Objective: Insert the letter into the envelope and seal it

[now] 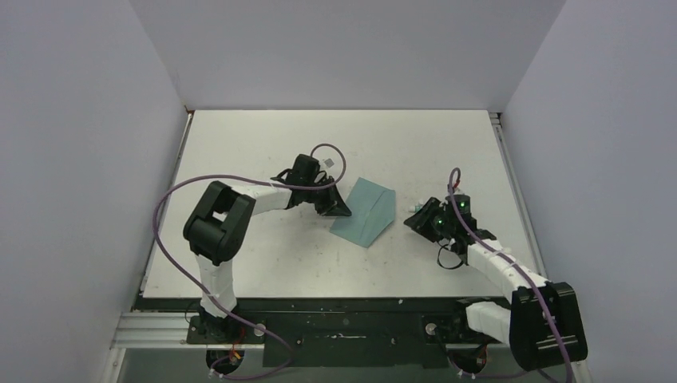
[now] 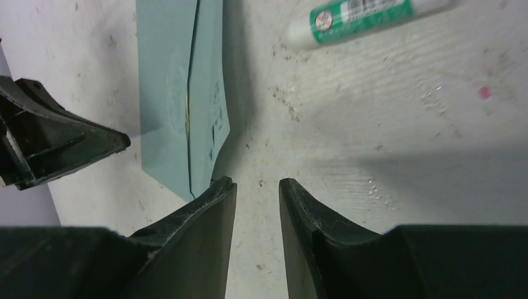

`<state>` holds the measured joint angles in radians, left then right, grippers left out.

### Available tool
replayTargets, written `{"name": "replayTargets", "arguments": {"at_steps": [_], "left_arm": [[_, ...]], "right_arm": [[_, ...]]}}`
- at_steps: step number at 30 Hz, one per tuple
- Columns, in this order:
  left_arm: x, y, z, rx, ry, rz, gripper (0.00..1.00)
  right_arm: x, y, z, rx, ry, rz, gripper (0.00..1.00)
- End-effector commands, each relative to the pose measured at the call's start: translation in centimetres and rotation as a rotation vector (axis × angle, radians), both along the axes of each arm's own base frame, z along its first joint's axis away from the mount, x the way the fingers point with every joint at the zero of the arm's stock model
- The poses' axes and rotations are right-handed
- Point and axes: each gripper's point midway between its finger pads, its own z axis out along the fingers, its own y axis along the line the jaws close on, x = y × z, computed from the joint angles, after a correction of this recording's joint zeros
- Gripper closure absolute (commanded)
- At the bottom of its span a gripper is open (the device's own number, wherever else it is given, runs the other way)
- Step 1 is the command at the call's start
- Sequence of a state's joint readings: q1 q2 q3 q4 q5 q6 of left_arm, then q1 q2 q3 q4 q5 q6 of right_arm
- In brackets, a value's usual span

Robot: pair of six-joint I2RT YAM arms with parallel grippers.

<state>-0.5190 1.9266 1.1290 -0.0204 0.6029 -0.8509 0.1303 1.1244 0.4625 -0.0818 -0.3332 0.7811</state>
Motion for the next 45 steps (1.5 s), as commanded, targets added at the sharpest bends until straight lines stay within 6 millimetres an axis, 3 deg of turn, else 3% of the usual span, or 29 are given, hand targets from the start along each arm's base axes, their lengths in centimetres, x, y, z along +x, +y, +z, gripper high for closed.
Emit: {"name": "replayTargets", "arguments": {"at_steps": [1, 8, 12, 22, 26, 33, 39, 45], "left_arm": [[-0.7, -0.6, -1.7, 0.042, 0.006, -0.055, 1.0], [-2.4, 0.4, -4.9, 0.144, 0.07, -0.057, 1.0], [-2.9, 0.9, -5.9, 0.18, 0.092, -0.054, 1.0], [-3.5, 1.2, -6.7, 0.195, 0.119, -0.055, 1.0], [-3.6, 1.2, -6.8, 0.192, 0.126, -0.057, 1.0], [-3.6, 1.0, -6.6, 0.185, 0.129, -0.063, 1.0], [-3.5, 0.6, -5.8, 0.147, 0.145, -0.065, 1.0], [-1.5, 0.7, -2.7, 0.031, 0.138, -0.013, 1.0]], "right_arm": [[0.6, 2.6, -0.5, 0.076, -0.036, -0.013, 0.68], [0.8, 5.3, -3.3, 0.039, 0.035, 0.005, 0.73], [1.2, 6.5, -3.8, 0.048, 0.041, 0.018, 0.75], [3.5, 11.1, -1.2, 0.147, -0.131, 0.162, 0.75], [4.1, 12.0, -2.1, 0.102, -0.123, 0.196, 0.75], [4.8, 12.6, -4.3, -0.074, -0.068, 0.238, 0.74], [4.8, 11.9, -5.5, -0.379, -0.026, 0.267, 0.73], [3.6, 11.6, -6.8, -0.665, -0.013, 0.384, 0.62]]}}
